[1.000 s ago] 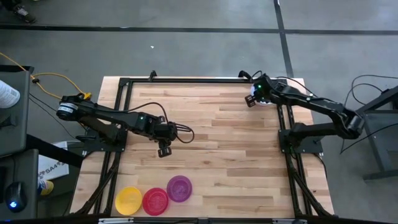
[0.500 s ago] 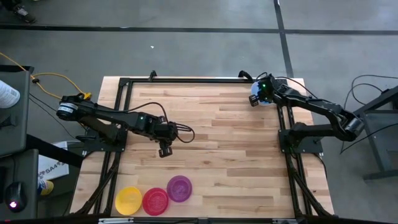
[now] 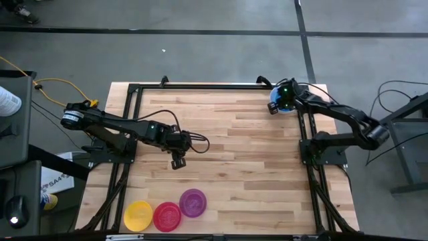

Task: Nest bowls inside each other
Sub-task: Stack the blue bowl on the white bowl, then stack the yellow bowl on the blue bowl

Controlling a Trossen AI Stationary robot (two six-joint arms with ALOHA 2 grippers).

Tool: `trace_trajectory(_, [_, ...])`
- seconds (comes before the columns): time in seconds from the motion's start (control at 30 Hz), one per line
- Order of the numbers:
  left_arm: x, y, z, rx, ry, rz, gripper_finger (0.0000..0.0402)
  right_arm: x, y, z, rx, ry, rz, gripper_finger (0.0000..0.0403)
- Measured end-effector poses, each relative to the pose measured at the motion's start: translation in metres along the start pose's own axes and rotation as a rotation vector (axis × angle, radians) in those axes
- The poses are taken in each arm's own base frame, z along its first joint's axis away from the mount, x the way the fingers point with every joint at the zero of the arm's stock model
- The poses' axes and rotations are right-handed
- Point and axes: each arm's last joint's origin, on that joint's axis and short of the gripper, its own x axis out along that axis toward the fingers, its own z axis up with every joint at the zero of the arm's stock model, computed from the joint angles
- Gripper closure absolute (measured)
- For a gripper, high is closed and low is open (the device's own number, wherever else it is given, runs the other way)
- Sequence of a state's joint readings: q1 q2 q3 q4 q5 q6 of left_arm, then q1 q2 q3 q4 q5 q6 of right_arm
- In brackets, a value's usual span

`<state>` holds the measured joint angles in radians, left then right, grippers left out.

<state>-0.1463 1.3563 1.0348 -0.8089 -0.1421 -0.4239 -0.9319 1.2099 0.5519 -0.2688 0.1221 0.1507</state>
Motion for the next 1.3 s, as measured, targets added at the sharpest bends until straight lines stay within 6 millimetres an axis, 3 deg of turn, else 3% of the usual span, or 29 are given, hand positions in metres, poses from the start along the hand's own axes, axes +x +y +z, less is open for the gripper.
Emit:
trace_trajectory(0.37, [0.000,-0.001,0.000,-0.003,0.012,-0.027,0.0293,0.013,0.002,0.004,-0.021,-0.024,0.003,0.0394])
trace_trajectory(0.9, [0.000,-0.001,0.000,-0.003,0.012,-0.028,0.0293,0.013,0.002,0.004,-0.021,-0.031,-0.001,0.0332])
trace_trajectory(1.1, [0.000,-0.001,0.000,-0.002,0.013,-0.027,0.0293,-0.002,0.001,0.008,-0.014,-0.088,0.007,0.0334])
trace_trajectory(1.3, [0.000,-0.001,0.000,-0.002,0.014,-0.027,0.0293,-0.035,0.005,0.008,-0.004,-0.140,0.091,0.0333])
